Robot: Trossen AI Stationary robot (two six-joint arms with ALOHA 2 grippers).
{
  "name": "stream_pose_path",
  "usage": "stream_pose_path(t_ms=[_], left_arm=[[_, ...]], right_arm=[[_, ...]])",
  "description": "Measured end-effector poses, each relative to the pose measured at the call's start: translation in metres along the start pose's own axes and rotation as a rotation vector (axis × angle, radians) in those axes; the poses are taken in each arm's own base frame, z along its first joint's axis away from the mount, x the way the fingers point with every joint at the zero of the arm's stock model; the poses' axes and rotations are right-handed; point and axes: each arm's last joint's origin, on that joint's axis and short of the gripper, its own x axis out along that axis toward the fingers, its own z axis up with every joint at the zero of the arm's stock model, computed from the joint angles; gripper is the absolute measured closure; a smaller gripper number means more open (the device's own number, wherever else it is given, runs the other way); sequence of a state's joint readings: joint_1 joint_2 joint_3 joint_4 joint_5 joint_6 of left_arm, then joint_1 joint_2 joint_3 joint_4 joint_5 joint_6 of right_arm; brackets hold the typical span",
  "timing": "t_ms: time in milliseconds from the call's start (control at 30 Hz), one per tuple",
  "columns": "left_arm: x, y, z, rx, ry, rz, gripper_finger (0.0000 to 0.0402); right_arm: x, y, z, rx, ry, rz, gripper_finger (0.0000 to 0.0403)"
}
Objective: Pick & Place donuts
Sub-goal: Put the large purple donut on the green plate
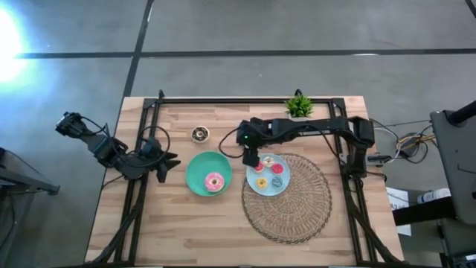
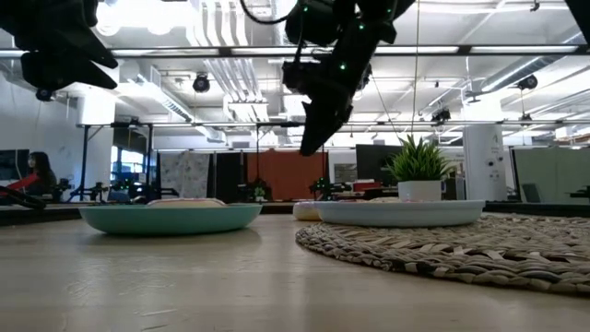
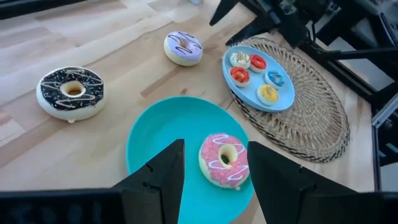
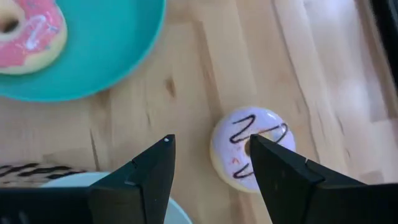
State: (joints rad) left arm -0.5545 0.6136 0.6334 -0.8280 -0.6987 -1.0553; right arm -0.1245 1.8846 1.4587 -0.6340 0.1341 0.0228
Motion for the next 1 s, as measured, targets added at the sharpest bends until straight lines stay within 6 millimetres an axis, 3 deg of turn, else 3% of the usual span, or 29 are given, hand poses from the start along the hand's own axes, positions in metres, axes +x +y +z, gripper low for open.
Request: stream_pose_path(t_ms=[100, 233, 400, 567, 1000], left_arm=[[0.0, 0.0, 0.0, -0.019, -0.007, 0.006, 0.0253], [0.001, 0.0, 0.0, -0.043, -0.021, 0.017, 0.0253], [0.002, -0.001, 0.0, -0.062, -0.045, 0.034, 0.0253], [0.003, -0.002, 0.0, -0.014, -0.042, 0.04, 0.0253], [0.003, -0.002, 0.0, 0.098, -0.045, 0.047, 0.0253]], right_arm=[[0.003, 0.0, -0.002, -0.033, 0.002, 0.005, 0.0204], [0.025, -0.006, -0.007, -0.047, 0.057, -0.003, 0.0204], [0.048, -0.02, -0.013, 0.069, 0.119, -0.026, 0.0204], [0.046, -0.024, -0.007, 0.082, 0.113, 0.008, 0.0204], [0.058, -0.027, -0.017, 0.02, 0.1, -0.01, 0.0204]])
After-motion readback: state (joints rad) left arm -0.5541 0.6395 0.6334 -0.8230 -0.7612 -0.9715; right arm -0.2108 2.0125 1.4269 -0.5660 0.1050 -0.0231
